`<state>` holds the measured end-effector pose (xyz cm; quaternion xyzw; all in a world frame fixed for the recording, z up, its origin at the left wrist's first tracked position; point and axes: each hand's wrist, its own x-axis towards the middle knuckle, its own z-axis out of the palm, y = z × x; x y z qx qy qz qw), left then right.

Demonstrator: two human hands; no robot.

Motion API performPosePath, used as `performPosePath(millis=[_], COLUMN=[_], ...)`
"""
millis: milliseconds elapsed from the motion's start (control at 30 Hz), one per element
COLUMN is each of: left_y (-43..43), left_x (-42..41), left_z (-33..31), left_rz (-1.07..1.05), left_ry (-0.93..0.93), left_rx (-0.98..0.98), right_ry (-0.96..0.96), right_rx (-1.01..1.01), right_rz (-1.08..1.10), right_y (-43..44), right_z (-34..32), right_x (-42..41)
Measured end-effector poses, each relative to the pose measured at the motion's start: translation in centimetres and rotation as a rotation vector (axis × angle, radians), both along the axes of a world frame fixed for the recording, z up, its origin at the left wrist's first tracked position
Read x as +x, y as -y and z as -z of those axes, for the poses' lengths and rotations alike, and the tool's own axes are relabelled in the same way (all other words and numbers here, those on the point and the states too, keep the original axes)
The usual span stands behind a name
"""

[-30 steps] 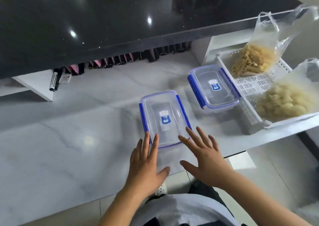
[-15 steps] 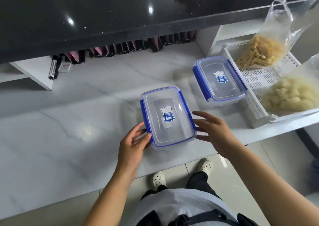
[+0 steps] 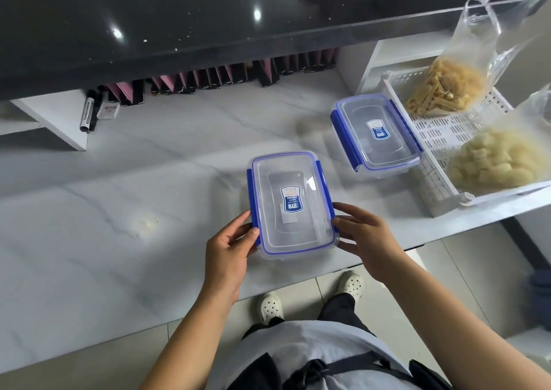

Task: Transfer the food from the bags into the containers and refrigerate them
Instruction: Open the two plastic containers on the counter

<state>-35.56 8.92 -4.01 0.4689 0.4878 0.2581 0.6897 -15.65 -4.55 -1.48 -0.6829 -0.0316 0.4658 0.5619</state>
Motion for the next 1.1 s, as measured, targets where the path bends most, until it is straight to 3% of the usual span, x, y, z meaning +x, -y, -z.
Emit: performPosePath(millis=[367,900,1033,1100], left_y=[-0.3,-0.7,-0.8,-0.8], left_x=[-0.1,-1.0,-1.4,-2.0], left_z=[-0.1,0.0,0.3,0.7], left_rz=[0.027,0.006,-0.035,-0.022], left_ry=[0.012,0.100,0.029,-0.121], left_rx=[-0.009,-0.175,-0.135,0.043], right_ry=[-0.031,-0.122,0.121,0.268], right_rx=[0.004,0.020,-0.067,-0.098], right_rz=[0.012,0.036,0.015,-0.062], right_y=[-0.4,0.4,1.0,1.4], right_z=[-0.2,0.3,0.6,0.2], right_x=[0.5,1.3,1.0,0.6])
